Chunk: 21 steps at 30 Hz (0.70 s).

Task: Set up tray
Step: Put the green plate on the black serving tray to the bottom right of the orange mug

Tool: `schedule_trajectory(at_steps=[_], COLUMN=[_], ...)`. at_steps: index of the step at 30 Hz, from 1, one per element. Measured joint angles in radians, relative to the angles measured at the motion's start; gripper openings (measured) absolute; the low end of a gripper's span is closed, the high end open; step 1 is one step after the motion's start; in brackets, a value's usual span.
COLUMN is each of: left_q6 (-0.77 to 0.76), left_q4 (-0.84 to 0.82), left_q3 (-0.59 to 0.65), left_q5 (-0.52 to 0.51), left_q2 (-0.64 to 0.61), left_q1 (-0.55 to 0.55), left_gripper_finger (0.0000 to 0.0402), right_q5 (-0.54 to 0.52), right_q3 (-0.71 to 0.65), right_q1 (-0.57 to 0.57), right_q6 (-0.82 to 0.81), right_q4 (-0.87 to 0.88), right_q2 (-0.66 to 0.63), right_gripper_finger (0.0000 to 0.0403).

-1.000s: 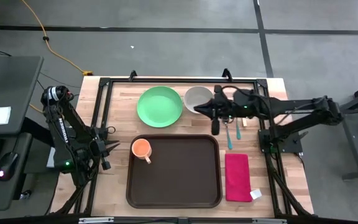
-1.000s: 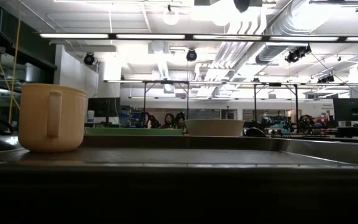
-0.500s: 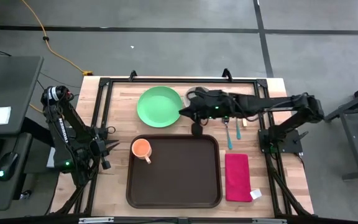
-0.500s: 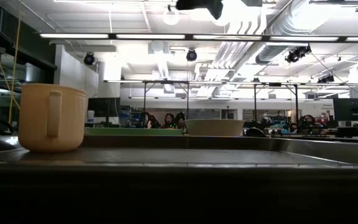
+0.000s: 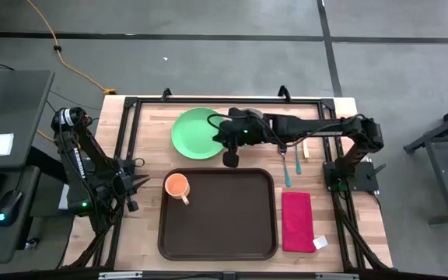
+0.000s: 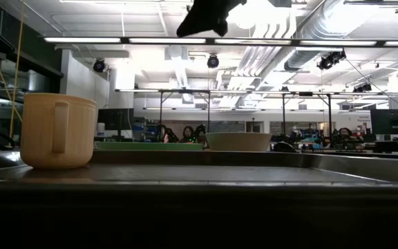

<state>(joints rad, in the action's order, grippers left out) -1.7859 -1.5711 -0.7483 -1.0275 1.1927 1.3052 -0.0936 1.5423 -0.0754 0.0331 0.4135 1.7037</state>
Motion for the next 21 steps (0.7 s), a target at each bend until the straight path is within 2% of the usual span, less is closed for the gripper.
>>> schedule_trajectory(at_steps=[10, 21], left_q6=[-0.001, -0.005], left_q4=[0.0, 0.001], left_q3=[0.0, 0.0], left_q5=[0.005, 0.008], left_q2=[0.0, 0.0], left_q1=[0.0, 0.0], left_gripper_finger=[0.0079, 0.0079], right_q5=[0.103, 0.11], right_q3=[0.052, 0.052], right_q1=[-0.031, -0.034], right_q6=[0.09, 0.242], right_q4=[0.034, 0.078], right_q2=[0.1, 0.172], right_gripper_finger=[0.0, 0.0])
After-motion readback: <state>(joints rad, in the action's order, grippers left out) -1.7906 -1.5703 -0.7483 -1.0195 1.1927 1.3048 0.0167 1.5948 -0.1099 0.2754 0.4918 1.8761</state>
